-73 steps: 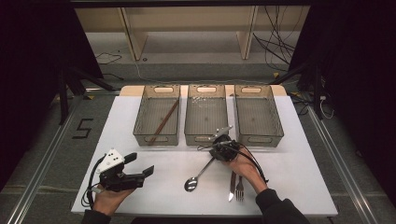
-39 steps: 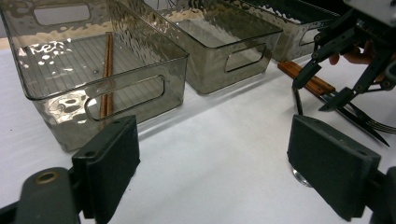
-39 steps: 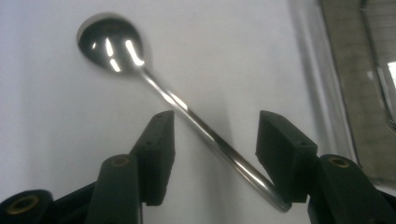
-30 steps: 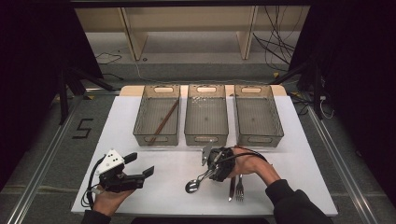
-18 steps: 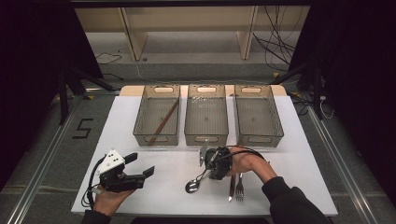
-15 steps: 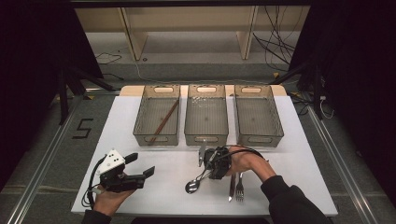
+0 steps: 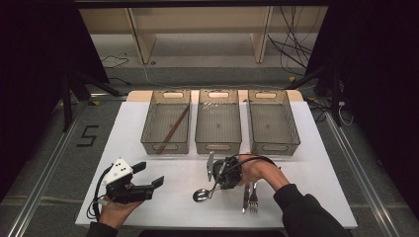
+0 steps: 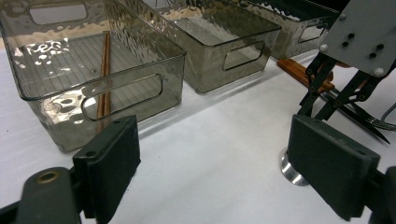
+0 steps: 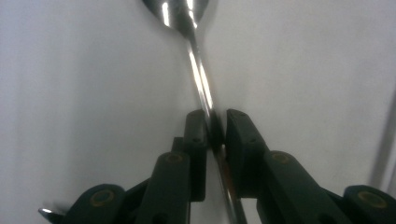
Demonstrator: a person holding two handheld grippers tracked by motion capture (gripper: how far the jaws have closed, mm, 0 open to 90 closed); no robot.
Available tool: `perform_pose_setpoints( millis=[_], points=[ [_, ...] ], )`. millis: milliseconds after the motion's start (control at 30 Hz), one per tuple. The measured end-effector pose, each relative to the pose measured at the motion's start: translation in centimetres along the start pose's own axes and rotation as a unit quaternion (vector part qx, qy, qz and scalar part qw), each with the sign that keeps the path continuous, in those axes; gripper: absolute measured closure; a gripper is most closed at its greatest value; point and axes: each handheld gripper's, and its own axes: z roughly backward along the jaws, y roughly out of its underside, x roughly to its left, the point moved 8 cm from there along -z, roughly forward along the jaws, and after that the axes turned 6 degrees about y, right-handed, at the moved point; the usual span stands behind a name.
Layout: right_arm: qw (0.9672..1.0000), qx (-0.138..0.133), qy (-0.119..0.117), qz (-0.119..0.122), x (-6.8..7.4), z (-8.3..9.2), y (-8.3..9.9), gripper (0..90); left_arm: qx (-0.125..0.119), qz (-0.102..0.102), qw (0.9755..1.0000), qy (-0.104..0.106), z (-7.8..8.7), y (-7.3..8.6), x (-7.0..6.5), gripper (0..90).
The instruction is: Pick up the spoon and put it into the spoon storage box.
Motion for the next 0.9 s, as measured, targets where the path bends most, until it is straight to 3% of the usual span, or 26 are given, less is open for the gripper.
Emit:
perform_pose_setpoints(
  millis=[300, 533, 633, 733, 833, 900],
  points=[
    [0.9997, -0.006, 0.012, 0.022, -0.1, 0.0, -0.2, 84.9, -0.001, 0.000, 1.0000, 0.000, 0.0, 0.0, 0.0, 16.8],
    [0.9990, -0.029, 0.027, 0.020, -0.6, 0.1, -1.0, 85.3, -0.002, 0.000, 1.0000, -0.002, 0.1, 0.0, 0.1, 16.7],
    [0.9978, -0.053, 0.041, 0.003, -1.1, 0.8, -1.3, 85.3, -0.005, 0.000, 1.0000, -0.003, 0.1, -0.1, 0.2, 16.7],
    [0.9939, -0.087, 0.062, -0.029, -2.0, 2.1, -1.7, 85.3, -0.005, 0.000, 1.0000, -0.004, 0.1, -0.1, 0.1, 16.8],
    [0.9878, -0.115, 0.076, -0.073, -2.9, 3.5, -1.9, 85.3, -0.005, -0.001, 1.0000, -0.005, 0.1, -0.1, 0.2, 16.8],
    [0.9811, -0.135, 0.084, -0.110, -3.7, 4.3, -2.0, 85.3, -0.005, -0.002, 1.0000, -0.005, 0.2, -0.1, 0.2, 16.8]
  ],
)
